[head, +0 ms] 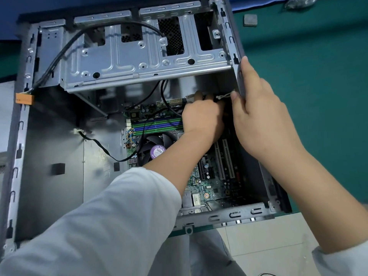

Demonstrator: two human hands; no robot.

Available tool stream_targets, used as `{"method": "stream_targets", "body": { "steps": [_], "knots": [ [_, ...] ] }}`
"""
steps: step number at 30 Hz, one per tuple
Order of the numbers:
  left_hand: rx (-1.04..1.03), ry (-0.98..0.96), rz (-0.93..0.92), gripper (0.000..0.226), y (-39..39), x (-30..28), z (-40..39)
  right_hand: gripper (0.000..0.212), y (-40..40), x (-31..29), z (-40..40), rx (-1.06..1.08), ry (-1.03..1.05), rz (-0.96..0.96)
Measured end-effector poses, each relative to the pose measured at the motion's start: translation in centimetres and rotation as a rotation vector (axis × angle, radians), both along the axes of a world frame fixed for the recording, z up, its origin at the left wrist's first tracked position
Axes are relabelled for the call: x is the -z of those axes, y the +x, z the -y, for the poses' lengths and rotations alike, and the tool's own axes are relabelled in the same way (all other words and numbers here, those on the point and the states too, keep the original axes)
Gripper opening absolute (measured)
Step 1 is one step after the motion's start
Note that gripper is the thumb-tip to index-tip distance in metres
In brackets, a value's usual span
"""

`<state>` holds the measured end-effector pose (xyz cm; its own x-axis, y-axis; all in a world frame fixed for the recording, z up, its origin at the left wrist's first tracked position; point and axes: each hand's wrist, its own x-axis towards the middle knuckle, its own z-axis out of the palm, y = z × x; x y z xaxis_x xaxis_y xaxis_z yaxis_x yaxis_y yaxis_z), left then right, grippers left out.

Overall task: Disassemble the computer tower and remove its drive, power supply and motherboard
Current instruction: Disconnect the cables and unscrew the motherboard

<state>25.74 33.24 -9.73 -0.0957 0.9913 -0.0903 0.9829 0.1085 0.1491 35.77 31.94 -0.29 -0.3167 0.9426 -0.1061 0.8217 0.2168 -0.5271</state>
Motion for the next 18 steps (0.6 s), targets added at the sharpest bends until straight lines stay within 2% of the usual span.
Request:
{"method": "stream_targets", "body": {
  "steps": [4, 9, 14, 18],
  "knots": [
    [0.089, 0.041, -0.015, 0.036, -0.87, 0.3, 0.19, 0.057, -0.16, 0.08, -0.01, -0.001, 0.007, -0.001],
    [0.04, 0.05, 0.084, 0.031, -0.83, 0.16, 0.27, 0.057, -0.23, 0.02, -0.03, 0.003, 0.026, 0.01],
    [0.013, 0.057, 0.101, 0.028, -0.67, 0.16, 0.43, 0.057, -0.31, 0.03, -0.13, 0.001, 0.03, 0.027],
    [-0.094, 0.01, 0.111, 0.027, -0.15, -0.08, 0.08, 0.057, -0.25, 0.26, -0.21, 0.003, 0.029, 0.026]
  ]
}}
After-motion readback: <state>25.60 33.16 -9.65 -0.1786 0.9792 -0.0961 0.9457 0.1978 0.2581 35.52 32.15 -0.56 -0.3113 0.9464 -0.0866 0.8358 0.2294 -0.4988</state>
